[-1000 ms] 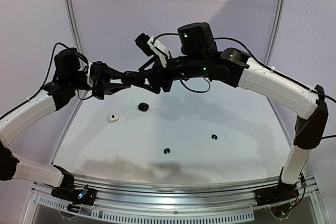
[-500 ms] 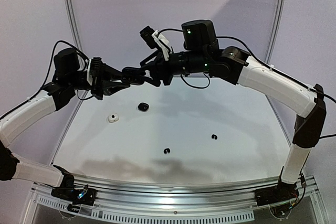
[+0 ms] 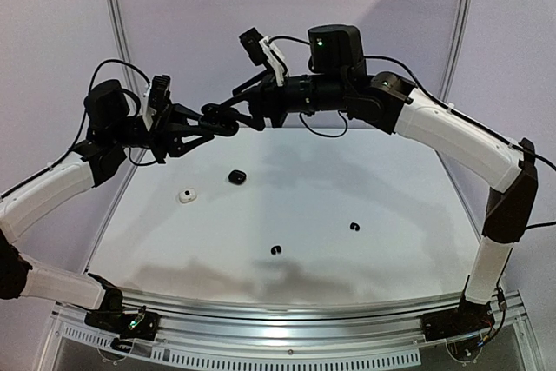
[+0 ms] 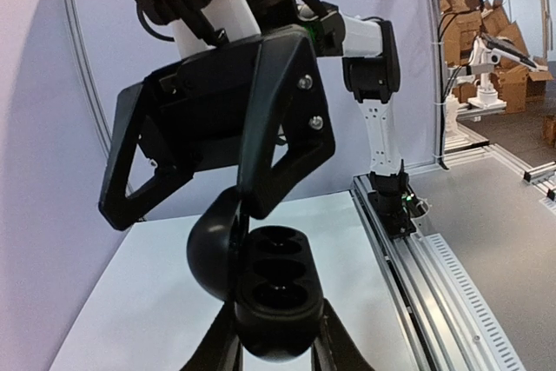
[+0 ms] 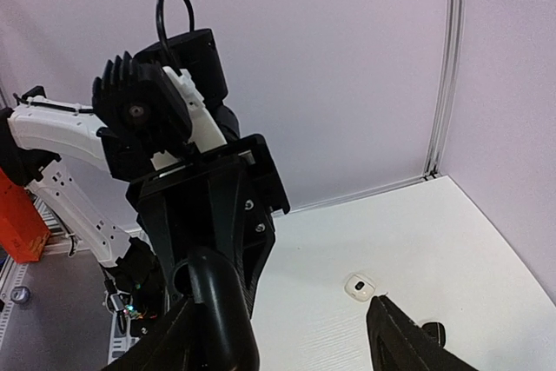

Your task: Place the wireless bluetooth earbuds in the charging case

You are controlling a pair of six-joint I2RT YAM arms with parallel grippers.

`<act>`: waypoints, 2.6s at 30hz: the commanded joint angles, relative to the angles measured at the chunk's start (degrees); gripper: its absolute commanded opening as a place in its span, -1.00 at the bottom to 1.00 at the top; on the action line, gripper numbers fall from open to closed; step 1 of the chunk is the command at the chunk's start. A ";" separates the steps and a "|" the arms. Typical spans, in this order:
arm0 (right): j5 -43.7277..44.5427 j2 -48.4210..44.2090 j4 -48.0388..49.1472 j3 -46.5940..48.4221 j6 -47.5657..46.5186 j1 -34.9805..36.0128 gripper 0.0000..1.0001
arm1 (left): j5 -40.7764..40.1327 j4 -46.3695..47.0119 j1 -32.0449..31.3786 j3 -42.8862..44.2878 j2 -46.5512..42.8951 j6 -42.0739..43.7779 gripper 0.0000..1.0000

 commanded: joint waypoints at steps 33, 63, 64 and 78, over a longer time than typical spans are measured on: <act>22.44 -6.32 -34.68 -31.67 19.05 -27.42 0.12 | -1.54 7.06 0.87 -3.79 1.32 -10.48 -1.00; 10.35 4.73 -29.11 -39.81 26.09 -27.37 -0.49 | -1.56 7.10 1.83 -2.82 2.90 -9.78 -1.00; 10.54 4.87 -29.33 -39.55 26.06 -27.34 -0.49 | -1.53 7.03 1.82 -2.83 2.90 -9.82 -1.00; 13.79 5.75 -34.77 -31.73 24.50 -27.38 -0.49 | -1.23 6.54 2.14 -1.58 3.53 -9.11 -1.00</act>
